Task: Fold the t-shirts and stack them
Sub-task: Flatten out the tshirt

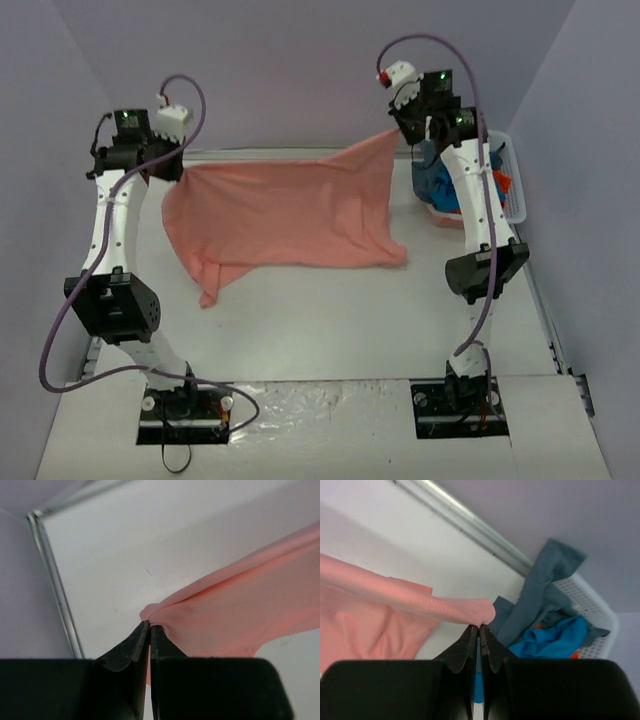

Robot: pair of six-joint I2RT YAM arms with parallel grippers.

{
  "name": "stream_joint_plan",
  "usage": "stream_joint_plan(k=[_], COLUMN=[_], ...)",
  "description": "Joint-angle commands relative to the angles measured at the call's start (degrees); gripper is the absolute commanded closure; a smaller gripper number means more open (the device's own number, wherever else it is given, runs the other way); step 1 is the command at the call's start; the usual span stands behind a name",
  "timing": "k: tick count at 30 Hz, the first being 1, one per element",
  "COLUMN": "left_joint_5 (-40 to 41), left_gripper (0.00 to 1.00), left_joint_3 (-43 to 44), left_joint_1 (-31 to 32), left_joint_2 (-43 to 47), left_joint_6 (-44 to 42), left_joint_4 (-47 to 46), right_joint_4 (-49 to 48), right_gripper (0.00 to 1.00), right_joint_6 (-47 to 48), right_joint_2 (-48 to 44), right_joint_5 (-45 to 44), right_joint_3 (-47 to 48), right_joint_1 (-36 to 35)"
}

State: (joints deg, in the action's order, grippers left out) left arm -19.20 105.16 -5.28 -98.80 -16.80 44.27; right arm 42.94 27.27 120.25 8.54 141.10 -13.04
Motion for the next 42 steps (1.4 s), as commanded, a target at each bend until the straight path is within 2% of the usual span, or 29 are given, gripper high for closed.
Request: stream_joint_plan(k=[1, 5, 6, 8, 9, 10, 12, 13, 14, 16, 17, 18, 19, 20, 23, 24, 25, 27, 29, 31, 33, 34, 36, 37, 39, 42], left_joint_5=[0.4, -1.3, -1.9, -3.4, -3.9, -3.7, -3.9, -6.4, -8.7, -13.1, -16.6, -16.5, -16.0, -14.6, -14.9, -15.1, -15.0, -14.5, -12.4, -6.7, -2.1, -0.6, 2.0, 3.8, 4.3, 4.4], left_gripper=[0.97, 0.98, 0.98, 0.98, 0.98, 0.98, 0.98, 0.97, 0.86, 0.53, 0.45, 0.38, 0.26, 0.24, 0.15, 0.14, 0.08, 0.06, 0.04, 0.03, 0.03, 0.03, 0.02, 0.01, 0.00, 0.00], left_joint_3=[8.7, -0.9, -5.4, -9.9, -19.0, -23.9, -31.8, -37.9, -40.5, -44.6, -45.0, -45.5, -44.8, -43.7, -39.0, -38.1, -37.1, -37.0, -39.1, -40.8, -42.1, -42.3, -42.5, -42.4, -42.1, -42.2], left_joint_1=[0.6, 0.6, 0.7, 0.8, 0.8, 0.8, 0.8, 0.8, 0.9, 1.0, 0.5, 0.5, 0.6, 0.6, 0.8, 0.9, 0.9, 0.9, 0.9, 0.9, 0.9, 0.8, 0.8, 0.6, 0.4, 0.0], left_joint_2=[13.9, 30.1, 34.7, 37.4, 41.5, 43.6, 48.3, 49.7, 51.1, 55.0, 57.7, 59.2, 59.6, 58.8, 56.9, 56.4, 55.8, 53.5, 50.4, 47.2, 40.4, 37.6, 29.7, 27.3, 21.4, 18.1], left_joint_6=[4.5, 2.8, 1.9, -1.3, -2.4, -3.1, -5.6, -7.0, -11.4, -17.0, -26.2, -27.9, -29.7, -31.6, -34.4, -34.1, -33.9, -32.4, -27.5, -20.6, -17.8, -16.2, -14.5, -13.3, -12.3, -9.1], left_joint_4=[-4.0, -8.8, -6.4, -1.2, -1.4, -2.2, -0.8, 0.6, 5.3, 12.2, 20.5, 22.7, 25.1, 28.2, 31.1, 30.4, 28.8, 25.8, 17.7, 8.3, 4.4, 1.6, -0.8, -2.3, -3.4, -6.7], right_joint_4=[0.2, -2.1, -2.4, -3.4, -3.6, -3.7, -3.7, -3.6, -2.4, -0.6, 3.1, 4.8, 6.0, 8.7, 8.3, 7.7, 6.6, 5.3, 2.3, -2.3, -4.6, -6.4, -7.7, -8.6, -8.4, -8.4], right_gripper=[1.00, 1.00, 1.00, 1.00, 1.00, 1.00, 1.00, 1.00, 1.00, 1.00, 0.90, 0.83, 0.66, 0.33, 0.25, 0.25, 0.25, 0.25, 0.25, 0.25, 0.28, 0.32, 0.51, 0.72, 1.00, 1.00], right_joint_6=[0.2, -1.0, -1.2, -1.4, -1.5, -1.7, -2.7, -2.8, -2.4, -0.6, 0.5, 2.2, 3.0, 4.6, 6.1, 6.7, 7.1, 8.2, 8.1, 7.4, 6.3, 5.8, 4.1, 3.2, 2.4, 2.6], right_joint_2=[-12.1, -29.3, -32.2, -41.3, -44.2, -46.9, -54.0, -56.4, -60.9, -65.0, -68.1, -69.3, -70.9, -71.6, -70.9, -70.0, -67.3, -63.4, -56.5, -49.1, -43.5, -37.7, -31.7, -25.8, -20.3, -9.2], right_joint_5=[-2.7, -0.3, 0.4, 2.7, 3.5, 5.1, 6.9, 8.9, 10.1, 11.8, 13.5, 14.2, 14.6, 16.0, 13.4, 12.8, 12.4, 12.3, 13.3, 14.8, 16.5, 17.2, 17.9, 17.6, 17.0, 13.7], right_joint_3=[4.4, -5.9, -8.7, -20.4, -25.0, -34.5, -44.4, -54.1, -58.5, -65.9, -70.2, -71.1, -71.3, -70.5, -67.5, -67.1, -66.7, -65.5, -64.8, -64.0, -61.6, -60.2, -56.9, -52.9, -48.6, -41.7], right_joint_1=[0.8, 0.8, 0.8, 0.8, 0.8, 0.9, 0.9, 1.0, 1.0, 1.3, 1.3, 1.3, 1.3, 1.2, 1.3, 1.3, 1.3, 1.3, 1.3, 1.2, 1.2, 1.1, 0.6, 0.4, -0.8, -4.4])
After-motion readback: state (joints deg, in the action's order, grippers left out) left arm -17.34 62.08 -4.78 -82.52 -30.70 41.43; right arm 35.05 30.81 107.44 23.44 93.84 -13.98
